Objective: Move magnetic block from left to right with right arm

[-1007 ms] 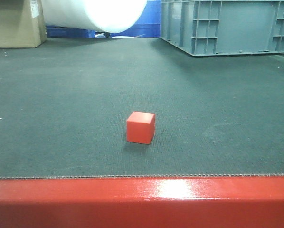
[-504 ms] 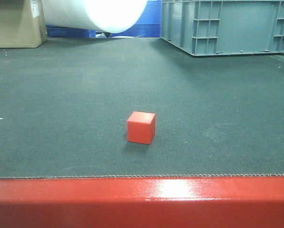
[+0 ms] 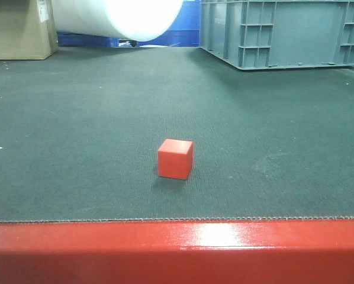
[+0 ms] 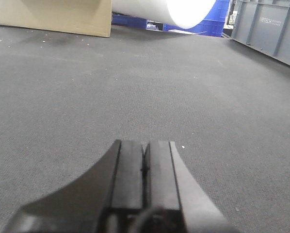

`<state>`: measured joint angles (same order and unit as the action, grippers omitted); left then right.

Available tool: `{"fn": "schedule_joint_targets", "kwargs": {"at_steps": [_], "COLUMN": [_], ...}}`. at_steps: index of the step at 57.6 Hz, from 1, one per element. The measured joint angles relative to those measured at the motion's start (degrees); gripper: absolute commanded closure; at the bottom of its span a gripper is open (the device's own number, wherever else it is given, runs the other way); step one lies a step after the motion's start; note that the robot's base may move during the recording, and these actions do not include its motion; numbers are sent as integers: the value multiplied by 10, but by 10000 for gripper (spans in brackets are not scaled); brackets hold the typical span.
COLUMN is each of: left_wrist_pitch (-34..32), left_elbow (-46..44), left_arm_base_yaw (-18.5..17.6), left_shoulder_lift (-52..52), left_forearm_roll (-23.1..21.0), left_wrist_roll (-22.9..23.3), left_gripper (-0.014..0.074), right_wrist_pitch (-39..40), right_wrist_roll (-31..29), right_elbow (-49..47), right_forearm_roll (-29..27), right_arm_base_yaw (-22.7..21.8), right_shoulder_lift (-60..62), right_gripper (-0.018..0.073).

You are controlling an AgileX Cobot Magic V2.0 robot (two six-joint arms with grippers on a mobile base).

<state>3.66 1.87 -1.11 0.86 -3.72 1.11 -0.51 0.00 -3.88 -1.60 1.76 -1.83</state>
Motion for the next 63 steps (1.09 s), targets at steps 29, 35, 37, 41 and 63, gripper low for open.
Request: {"fn": "schedule_joint_targets", "kwargs": {"at_steps": [29,35,37,41,63], "left_wrist_pitch": [0,0,0,0,0], "left_elbow": [0,0,0,0,0], "left_arm_base_yaw": [0,0,0,0,0], "left_shoulder_lift": [0,0,0,0,0], "left_forearm_roll": [0,0,0,0,0], "left_wrist_roll": [0,0,0,0,0], "left_gripper": [713,713,713,713,713], "right_wrist_pitch": [-2,-3,-4,-5,-5], "right_wrist_roll": [20,20,20,20,-35], "right_elbow": [55,56,56,56,56], "right_forearm_roll": [3,3,3,3,-16], "right_arm_base_yaw": [-2,-2,-2,-2,-2], "right_shoulder_lift": [24,24,24,24,24], "right_gripper": [504,504,504,504,504]}}
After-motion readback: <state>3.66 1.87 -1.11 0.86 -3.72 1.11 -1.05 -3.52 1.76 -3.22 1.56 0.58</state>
